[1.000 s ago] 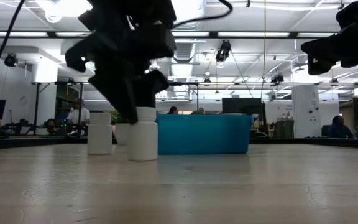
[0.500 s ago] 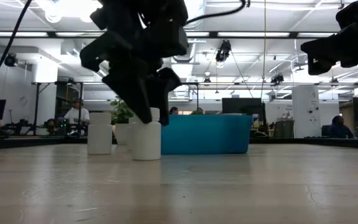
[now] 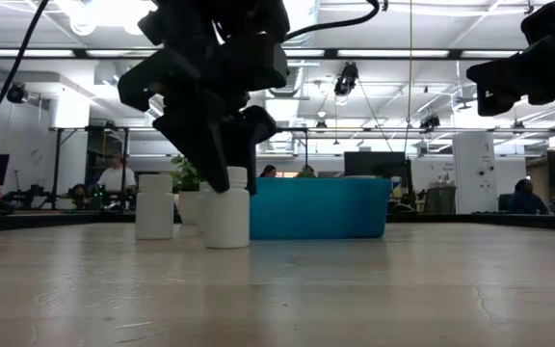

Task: Pick and place pill bottles into a basket
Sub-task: Put the white medicine bottle into the blue bin

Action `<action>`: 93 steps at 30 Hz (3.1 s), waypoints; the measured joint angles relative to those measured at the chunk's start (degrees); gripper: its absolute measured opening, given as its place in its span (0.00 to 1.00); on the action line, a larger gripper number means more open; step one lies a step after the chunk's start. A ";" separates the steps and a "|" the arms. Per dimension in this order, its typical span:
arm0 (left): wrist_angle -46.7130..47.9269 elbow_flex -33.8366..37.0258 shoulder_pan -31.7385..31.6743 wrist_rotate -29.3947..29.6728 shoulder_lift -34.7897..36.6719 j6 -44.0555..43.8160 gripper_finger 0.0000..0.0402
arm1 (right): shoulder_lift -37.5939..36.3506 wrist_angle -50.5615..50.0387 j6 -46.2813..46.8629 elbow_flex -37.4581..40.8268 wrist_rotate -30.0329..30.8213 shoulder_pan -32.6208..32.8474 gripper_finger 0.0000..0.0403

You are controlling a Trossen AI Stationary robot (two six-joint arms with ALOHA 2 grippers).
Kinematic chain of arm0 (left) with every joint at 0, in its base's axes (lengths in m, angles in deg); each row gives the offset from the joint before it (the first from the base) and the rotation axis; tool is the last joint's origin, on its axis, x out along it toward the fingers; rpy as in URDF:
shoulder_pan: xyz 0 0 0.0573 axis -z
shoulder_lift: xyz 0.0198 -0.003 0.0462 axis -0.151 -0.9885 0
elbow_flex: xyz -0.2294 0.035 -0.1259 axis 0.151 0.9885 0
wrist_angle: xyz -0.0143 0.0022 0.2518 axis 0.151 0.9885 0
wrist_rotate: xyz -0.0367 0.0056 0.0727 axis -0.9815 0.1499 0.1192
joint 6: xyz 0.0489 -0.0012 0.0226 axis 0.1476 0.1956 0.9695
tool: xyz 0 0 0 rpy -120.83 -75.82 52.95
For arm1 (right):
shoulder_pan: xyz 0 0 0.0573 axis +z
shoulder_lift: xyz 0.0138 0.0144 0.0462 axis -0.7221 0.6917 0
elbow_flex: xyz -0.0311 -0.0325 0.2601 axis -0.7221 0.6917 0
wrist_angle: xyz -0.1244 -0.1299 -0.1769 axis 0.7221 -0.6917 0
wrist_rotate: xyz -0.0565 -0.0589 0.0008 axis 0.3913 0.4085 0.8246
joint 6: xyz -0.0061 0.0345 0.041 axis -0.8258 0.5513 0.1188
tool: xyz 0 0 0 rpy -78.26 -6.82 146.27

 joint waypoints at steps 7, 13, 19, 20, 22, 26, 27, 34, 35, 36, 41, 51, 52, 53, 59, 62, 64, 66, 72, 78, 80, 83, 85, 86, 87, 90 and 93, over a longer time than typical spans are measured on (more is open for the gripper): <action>0.07 0.00 0.00 -0.03 0.02 0.05 0.37 | 0.00 0.02 0.12 0.00 0.00 0.01 0.02; 0.12 0.00 0.00 -0.03 0.12 0.28 0.35 | 0.00 0.02 0.22 0.00 0.00 0.00 0.02; 0.80 -0.52 0.01 0.02 0.22 0.55 0.35 | 0.00 0.02 0.17 0.00 0.00 0.02 0.02; 0.92 -0.92 0.03 0.03 0.23 0.59 0.35 | 0.00 0.02 0.01 0.00 0.00 0.00 0.02; 1.20 -1.72 0.04 0.03 0.52 0.60 0.35 | 0.00 0.02 0.03 0.00 0.00 0.01 0.02; 1.69 -3.22 0.04 0.03 1.54 1.53 0.35 | 0.00 0.02 0.20 0.00 0.00 0.00 0.02; 2.16 -3.56 0.04 0.03 1.98 1.58 0.35 | 0.00 0.00 0.05 0.00 0.00 0.02 0.02; 4.68 -6.36 -0.05 5.08 6.10 4.69 0.35 | -0.02 -0.06 0.20 0.00 -0.11 0.02 0.02; 4.72 -6.34 -0.20 6.52 7.01 5.20 0.35 | 0.00 0.01 0.22 0.00 -0.07 0.00 0.02; 4.60 -6.34 -0.45 7.63 7.90 5.80 0.35 | -0.01 0.08 0.23 0.00 0.00 0.00 0.02; 2.07 -6.16 -1.67 10.40 10.54 7.95 0.35 | 0.02 0.00 -0.10 0.00 -0.03 0.02 0.02; -2.11 -5.57 -6.51 10.53 7.79 12.43 0.35 | -0.02 0.06 0.11 0.00 0.04 0.00 0.02; -2.49 -5.57 -6.98 10.29 7.60 12.66 0.35 | -0.02 -0.05 0.23 0.00 -0.09 0.02 0.02; -2.67 -5.60 -7.41 9.76 7.36 12.93 0.35 | 0.00 0.05 0.23 0.00 -0.03 0.01 0.02; -5.65 -5.60 -9.21 5.97 6.29 13.53 0.35 | -0.02 -0.02 0.22 0.00 -0.02 0.02 0.02; -6.24 -5.62 -9.72 5.47 6.29 13.57 0.35 | -0.02 0.01 0.19 0.00 0.01 0.01 0.02; -6.20 -5.62 -10.25 3.83 6.25 13.60 0.35 | 0.00 0.01 0.26 0.00 0.03 0.00 0.02; -6.60 -5.61 -10.72 1.71 6.25 13.60 0.35 | 0.00 0.02 0.21 0.00 0.02 0.00 0.02; -6.68 -4.83 -12.35 0.63 6.25 15.23 0.35 | 0.00 0.02 0.24 0.00 0.02 0.00 0.02; -7.24 -4.97 -13.91 -0.45 4.33 15.40 0.35 | 0.02 0.00 0.04 0.00 0.00 0.02 0.02; -7.70 -6.01 -14.35 -1.06 2.85 15.56 0.35 | -0.02 0.05 0.23 0.00 0.01 0.00 0.02; -7.35 -7.14 -14.70 -1.35 0.83 15.61 0.35 | 0.02 0.10 0.23 0.00 0.00 0.00 0.02; -7.42 -8.05 -14.82 -1.61 -0.30 15.61 0.35 | 0.00 -0.04 0.22 0.00 -0.09 0.02 0.02; -7.23 -8.44 -14.84 -1.99 -0.62 15.59 0.35 | 0.02 0.08 0.16 0.00 0.00 0.00 0.02; -7.19 -8.91 -14.84 -2.57 -0.92 15.58 0.35 | -0.01 0.07 -0.01 0.00 -0.02 0.01 0.02; -6.32 -10.10 -14.79 -3.38 -1.83 15.51 0.35 | 0.00 0.02 0.14 0.00 -0.02 0.00 0.02; -5.89 -10.10 -14.78 -4.10 -2.39 15.12 0.35 | 0.00 0.00 0.18 0.00 -0.04 0.02 0.02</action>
